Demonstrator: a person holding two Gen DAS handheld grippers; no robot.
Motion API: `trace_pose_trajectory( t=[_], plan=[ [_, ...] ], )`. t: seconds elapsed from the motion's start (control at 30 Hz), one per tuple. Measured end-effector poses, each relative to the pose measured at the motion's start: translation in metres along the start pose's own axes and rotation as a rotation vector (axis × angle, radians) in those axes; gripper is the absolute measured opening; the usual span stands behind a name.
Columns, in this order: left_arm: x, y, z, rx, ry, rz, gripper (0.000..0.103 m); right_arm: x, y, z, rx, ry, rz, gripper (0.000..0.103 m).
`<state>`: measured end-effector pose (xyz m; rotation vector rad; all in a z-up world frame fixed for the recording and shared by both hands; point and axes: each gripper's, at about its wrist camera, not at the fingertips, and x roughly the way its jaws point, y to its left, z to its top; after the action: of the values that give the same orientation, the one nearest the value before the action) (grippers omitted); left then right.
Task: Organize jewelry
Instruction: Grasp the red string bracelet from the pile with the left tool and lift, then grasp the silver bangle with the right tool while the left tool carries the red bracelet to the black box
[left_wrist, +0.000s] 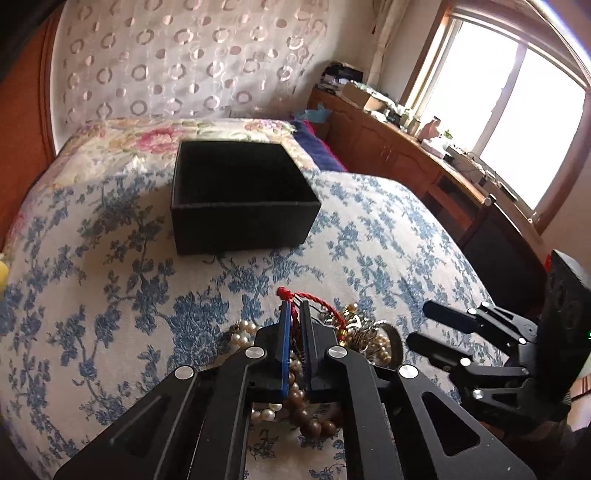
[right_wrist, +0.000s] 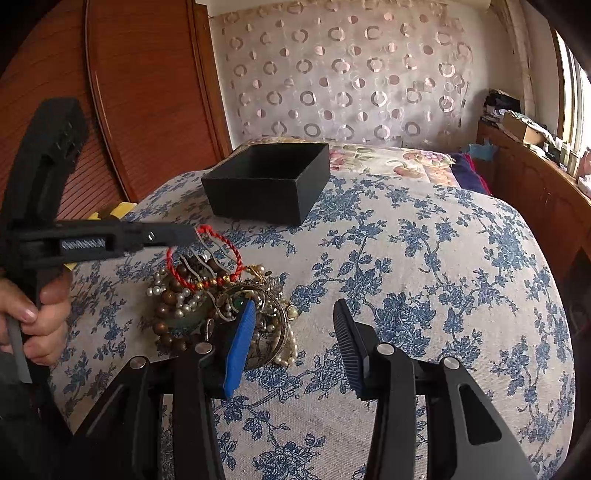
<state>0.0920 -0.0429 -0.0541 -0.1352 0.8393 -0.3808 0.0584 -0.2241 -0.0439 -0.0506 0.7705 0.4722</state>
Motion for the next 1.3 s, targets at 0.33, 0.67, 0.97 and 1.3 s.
trace_pose_trajectory(
  t=[0.33, 0.67, 0.97, 1.3],
  plan=[
    [-0.014, 0.009, 0.007, 0.004, -0.050, 0.038, 0.002, 0.014, 0.002, 0.002, -0.027, 0.042, 0.004, 0.042],
    [-0.044, 0.009, 0.016, 0.044, -0.137, 0.093, 0.002, 0.034, 0.007, -0.003, -0.055, 0.134, 0.028, 0.013],
    [-0.049, 0.013, 0.024, 0.070, -0.166, 0.114, 0.002, 0.017, 0.003, 0.010, -0.090, 0.084, 0.028, 0.007],
    [-0.039, 0.013, 0.055, 0.119, -0.191, 0.135, 0.002, 0.032, -0.009, 0.070, -0.157, 0.014, 0.006, 0.007]
  ],
)
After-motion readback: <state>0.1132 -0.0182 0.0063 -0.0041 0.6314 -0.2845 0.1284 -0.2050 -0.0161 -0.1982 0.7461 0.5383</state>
